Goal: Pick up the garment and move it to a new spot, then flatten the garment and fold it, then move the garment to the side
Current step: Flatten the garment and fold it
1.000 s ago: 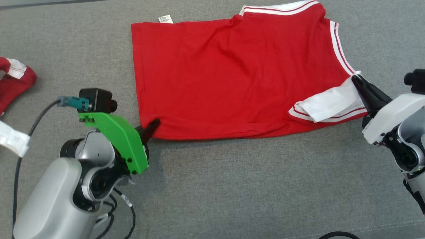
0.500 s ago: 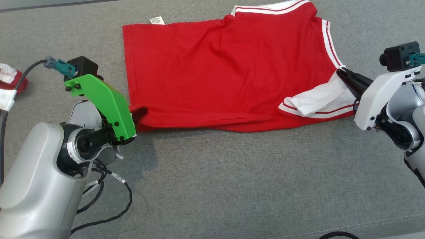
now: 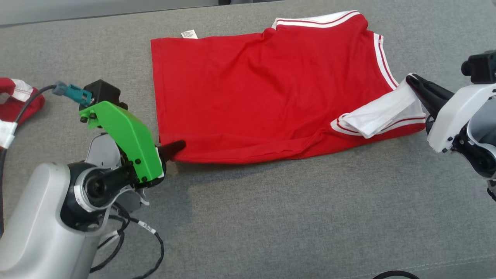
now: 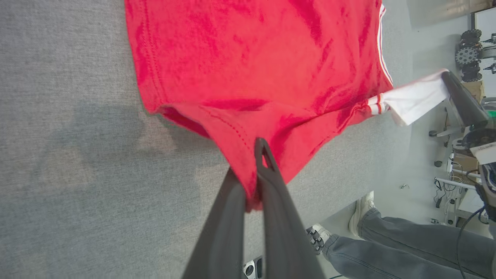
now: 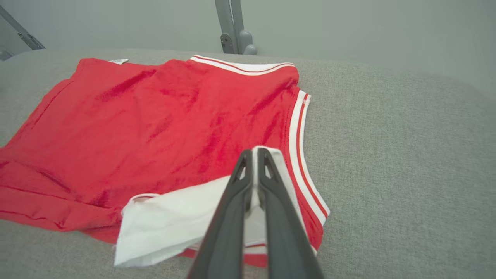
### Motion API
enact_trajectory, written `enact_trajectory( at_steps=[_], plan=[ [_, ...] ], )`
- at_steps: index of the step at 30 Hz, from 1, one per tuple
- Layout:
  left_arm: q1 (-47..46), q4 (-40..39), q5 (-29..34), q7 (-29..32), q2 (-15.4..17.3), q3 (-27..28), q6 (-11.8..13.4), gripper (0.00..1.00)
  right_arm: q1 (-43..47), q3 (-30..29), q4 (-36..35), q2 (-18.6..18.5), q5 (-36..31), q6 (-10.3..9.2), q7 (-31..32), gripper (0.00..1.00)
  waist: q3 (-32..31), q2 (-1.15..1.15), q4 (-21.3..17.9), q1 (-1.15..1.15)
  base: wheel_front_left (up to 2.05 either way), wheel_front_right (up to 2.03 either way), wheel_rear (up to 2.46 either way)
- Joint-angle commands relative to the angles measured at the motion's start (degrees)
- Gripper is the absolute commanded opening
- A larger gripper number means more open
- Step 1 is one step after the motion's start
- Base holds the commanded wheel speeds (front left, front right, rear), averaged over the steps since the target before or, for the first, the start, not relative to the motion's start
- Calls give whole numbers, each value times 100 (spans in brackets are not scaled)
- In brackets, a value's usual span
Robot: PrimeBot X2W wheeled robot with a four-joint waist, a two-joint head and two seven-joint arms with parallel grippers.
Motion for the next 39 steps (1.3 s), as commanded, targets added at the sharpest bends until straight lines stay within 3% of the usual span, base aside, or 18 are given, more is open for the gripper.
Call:
enact_trajectory(
  at_steps=[1, 12, 23, 29, 34, 39],
  plan=[
    [196, -135, -52, -10, 46, 30, 46, 0, 146, -26, -151, -76, 95, -6, -68, 0, -48, 0, 24, 0, 0, 0, 0],
    [1618, -1398, -22, -459, 257, 245, 166, 0, 2191, -1080, -1965, -909, 767, -5, -346, 0, 199, 0, 51, 0, 0, 0, 0],
    [2131, -1750, 327, -845, 497, 260, 42, 0, 3472, -2118, -2968, -790, 468, -5, 83, 0, 479, 0, -32, 0, 0, 0, 0],
    [1903, -1720, 342, -705, 515, 187, 96, 0, 3433, -2390, -3332, -759, 327, -5, 739, 0, 527, 0, -9, 0, 0, 0, 0],
    [1524, -1688, 92, -189, 492, 230, 455, 0, 2982, -2219, -3492, -1022, 507, -5, 1708, 0, 719, 0, -33, 0, 0, 0, 0],
    [600, -1490, 127, 498, 687, 255, 908, 0, 1809, -1842, -3368, -1221, 842, -5, 2847, 0, 1042, 0, -117, 0, 0, 0, 0]
  ],
)
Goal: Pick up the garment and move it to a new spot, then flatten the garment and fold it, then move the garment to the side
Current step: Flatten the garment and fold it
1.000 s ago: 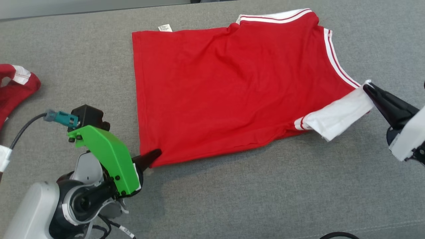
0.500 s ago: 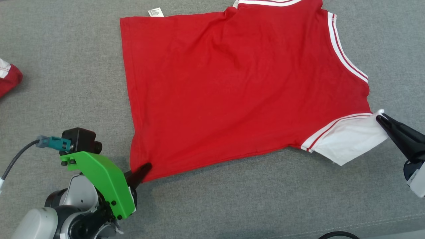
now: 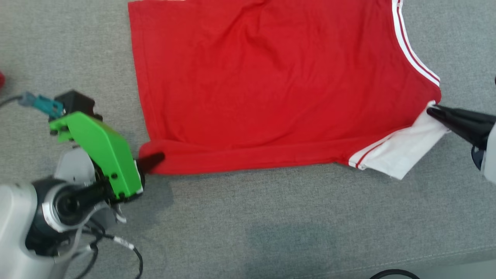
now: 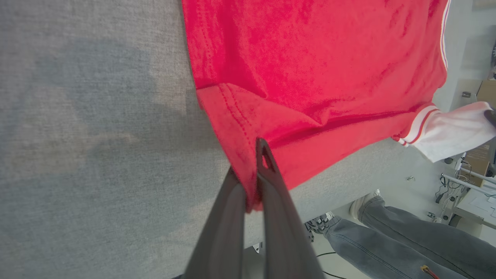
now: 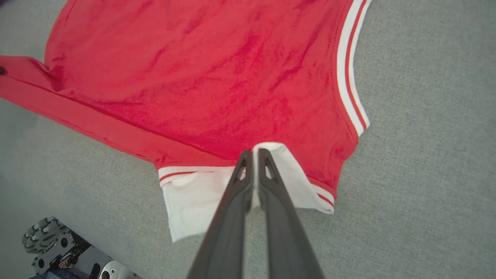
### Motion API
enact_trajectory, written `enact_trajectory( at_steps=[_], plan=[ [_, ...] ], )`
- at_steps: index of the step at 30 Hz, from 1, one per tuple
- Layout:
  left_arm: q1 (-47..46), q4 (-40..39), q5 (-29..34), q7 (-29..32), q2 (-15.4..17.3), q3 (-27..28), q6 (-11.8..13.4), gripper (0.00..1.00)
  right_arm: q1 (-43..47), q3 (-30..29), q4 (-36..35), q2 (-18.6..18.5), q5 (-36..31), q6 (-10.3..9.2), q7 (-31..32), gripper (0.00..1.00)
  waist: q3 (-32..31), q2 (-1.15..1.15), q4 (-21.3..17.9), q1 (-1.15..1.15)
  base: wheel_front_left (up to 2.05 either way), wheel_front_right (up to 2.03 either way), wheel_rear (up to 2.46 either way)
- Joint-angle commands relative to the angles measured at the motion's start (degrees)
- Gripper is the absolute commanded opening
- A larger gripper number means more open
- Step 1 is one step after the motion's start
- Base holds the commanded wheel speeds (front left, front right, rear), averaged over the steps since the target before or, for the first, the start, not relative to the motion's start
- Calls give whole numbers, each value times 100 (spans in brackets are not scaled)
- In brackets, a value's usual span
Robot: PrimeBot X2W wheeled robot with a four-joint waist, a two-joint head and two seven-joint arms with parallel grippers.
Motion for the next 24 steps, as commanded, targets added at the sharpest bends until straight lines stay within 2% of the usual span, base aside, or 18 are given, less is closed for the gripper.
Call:
enact_trajectory(
  at_steps=[1, 6, 12, 19, 24],
  plan=[
    [-328, 95, 86, 150, 67, -4, 120, 0, -356, 109, 91, 45, 108, -4, 227, 0, 179, 0, -73, -1, 0, 0, 0],
    [-1299, 552, 275, 642, 213, -212, 329, 0, -1545, 603, 623, 379, 217, -4, 923, 0, 392, 0, -143, -1, 0, 0, 0],
    [-1983, 953, 477, 944, 273, -383, 422, 0, -2430, 958, 1221, 704, 117, -4, 1211, 0, 625, 0, -221, -1, 0, 0, 0],
    [-2197, 1177, 523, 1008, 278, -449, 468, 0, -2929, 1225, 1701, 904, 20, -4, 1145, 0, 716, 0, -282, -1, 0, 0, 0],
    [-2301, 1282, 542, 953, 221, -427, 498, 0, -3152, 1361, 2040, 989, -129, -4, 812, 0, 734, 0, -263, -1, 0, 0, 0]
  ],
)
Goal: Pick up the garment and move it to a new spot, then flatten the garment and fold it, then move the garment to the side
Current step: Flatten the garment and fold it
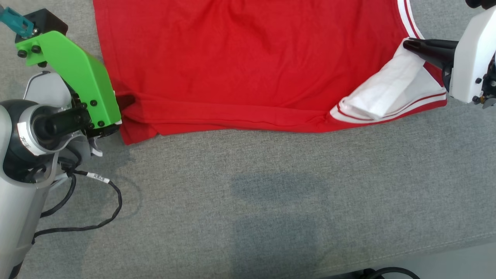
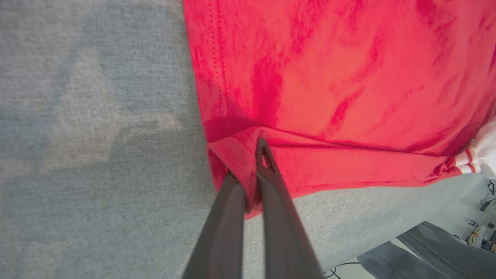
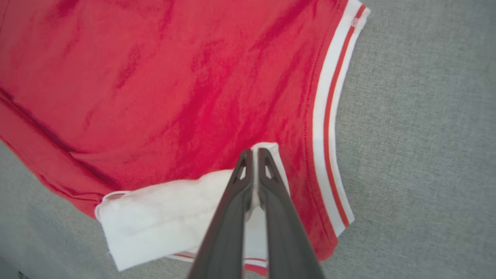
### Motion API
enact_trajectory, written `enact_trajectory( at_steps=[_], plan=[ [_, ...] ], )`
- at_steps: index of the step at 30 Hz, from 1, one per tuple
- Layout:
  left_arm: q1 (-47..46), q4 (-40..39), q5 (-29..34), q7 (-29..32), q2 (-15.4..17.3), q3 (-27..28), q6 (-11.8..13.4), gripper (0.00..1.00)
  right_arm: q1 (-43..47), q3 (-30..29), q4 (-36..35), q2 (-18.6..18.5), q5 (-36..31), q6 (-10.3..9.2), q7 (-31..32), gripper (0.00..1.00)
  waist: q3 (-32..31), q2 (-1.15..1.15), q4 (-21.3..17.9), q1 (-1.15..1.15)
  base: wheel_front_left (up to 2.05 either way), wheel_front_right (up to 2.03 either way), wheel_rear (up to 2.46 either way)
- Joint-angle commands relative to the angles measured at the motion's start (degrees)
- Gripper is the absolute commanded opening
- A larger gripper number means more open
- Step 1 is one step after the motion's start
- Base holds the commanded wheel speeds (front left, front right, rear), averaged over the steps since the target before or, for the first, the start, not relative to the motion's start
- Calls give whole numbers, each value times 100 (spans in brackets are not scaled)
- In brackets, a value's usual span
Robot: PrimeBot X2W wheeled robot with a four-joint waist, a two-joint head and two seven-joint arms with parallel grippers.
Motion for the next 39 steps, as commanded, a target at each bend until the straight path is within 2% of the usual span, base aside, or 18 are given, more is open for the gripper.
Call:
enact_trajectory(
  at_steps=[1, 11, 18, 33, 39],
  plan=[
    [-94, 21, 28, 34, -1, 14, 131, 0, -55, 38, 47, 19, -30, -4, -56, 0, -8, 0, 12, -1, 0, 0, 0],
    [-18, 169, -58, -115, -136, 77, 97, 0, -157, 322, 492, -32, -64, -4, -641, 0, -123, 0, 116, -1, 0, 0, 0],
    [19, 215, -96, -157, -181, 76, 53, 0, -316, 368, 724, -46, -152, -5, -1282, 0, -173, 0, 140, -1, 0, 0, 0],
    [-90, 240, -114, -173, -198, 105, 68, 0, -630, 794, 1051, -91, -262, -5, -1928, 0, -159, 0, 117, -1, 0, 0, 0],
    [-111, 252, -113, -176, -183, 103, 36, 0, -739, 964, 1130, -79, -427, -5, -2428, 0, -145, 0, 108, -1, 0, 0, 0]
  ],
)
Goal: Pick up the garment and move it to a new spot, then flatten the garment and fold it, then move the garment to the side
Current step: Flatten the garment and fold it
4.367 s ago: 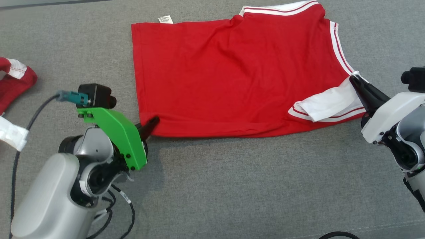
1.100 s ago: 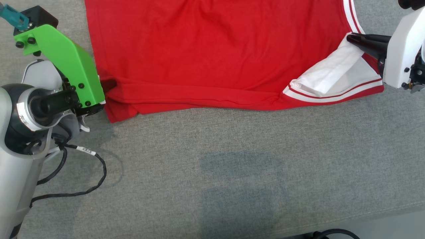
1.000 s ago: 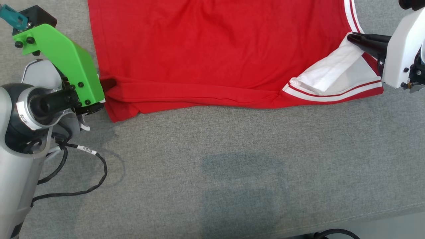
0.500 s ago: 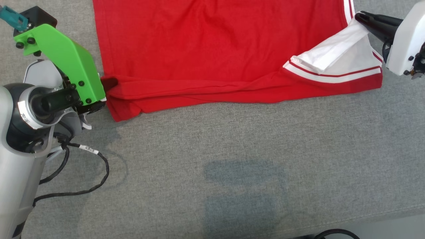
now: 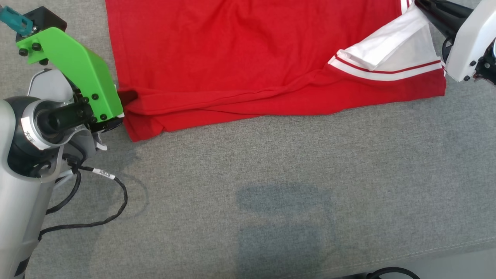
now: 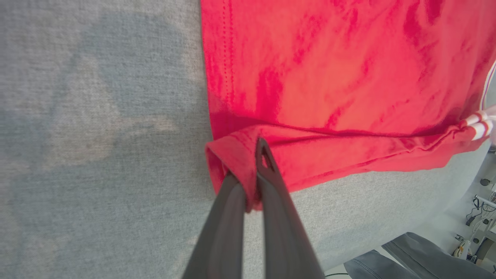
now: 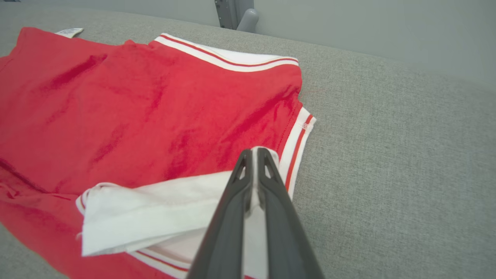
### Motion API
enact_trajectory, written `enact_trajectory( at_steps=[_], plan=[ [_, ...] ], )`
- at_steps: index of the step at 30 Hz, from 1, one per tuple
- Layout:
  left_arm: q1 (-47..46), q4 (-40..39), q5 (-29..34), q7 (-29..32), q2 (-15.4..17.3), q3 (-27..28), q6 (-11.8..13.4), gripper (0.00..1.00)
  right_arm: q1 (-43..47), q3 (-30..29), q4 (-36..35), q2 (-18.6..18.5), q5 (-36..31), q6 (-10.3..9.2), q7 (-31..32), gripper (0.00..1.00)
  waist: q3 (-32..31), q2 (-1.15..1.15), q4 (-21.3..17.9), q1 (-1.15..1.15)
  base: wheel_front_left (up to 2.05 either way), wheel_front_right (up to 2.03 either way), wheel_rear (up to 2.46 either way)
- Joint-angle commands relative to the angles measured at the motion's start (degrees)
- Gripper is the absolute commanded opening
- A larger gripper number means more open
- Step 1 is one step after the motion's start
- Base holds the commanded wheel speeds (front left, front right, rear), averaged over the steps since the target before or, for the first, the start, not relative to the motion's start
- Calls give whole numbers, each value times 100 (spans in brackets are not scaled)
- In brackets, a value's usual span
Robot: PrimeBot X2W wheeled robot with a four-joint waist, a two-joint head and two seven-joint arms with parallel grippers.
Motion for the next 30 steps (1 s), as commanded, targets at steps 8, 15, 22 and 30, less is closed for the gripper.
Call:
enact_trajectory(
  at_steps=[8, 15, 22, 30],
  plan=[
    [-155, 133, -66, -128, -64, 80, -55, 0, -215, 214, 371, -9, -235, -7, -731, 0, -69, 0, -5, 0, 0, 0, 0],
    [-134, 189, -54, -153, -94, 55, -97, 0, -304, 484, 603, 48, -196, -7, -907, 0, -110, 0, -17, 0, 0, 0, 0],
    [-115, 261, 43, -312, -59, 28, -223, 30, -406, 683, 781, 39, -288, -7, -1139, 100, -108, 0, -20, 0, 0, 0, 0],
    [135, 269, -136, -741, -190, 324, -427, 100, -198, 725, 601, -122, 14, -7, -1213, 100, -418, 0, -27, 0, 0, 0, 0]
  ],
)
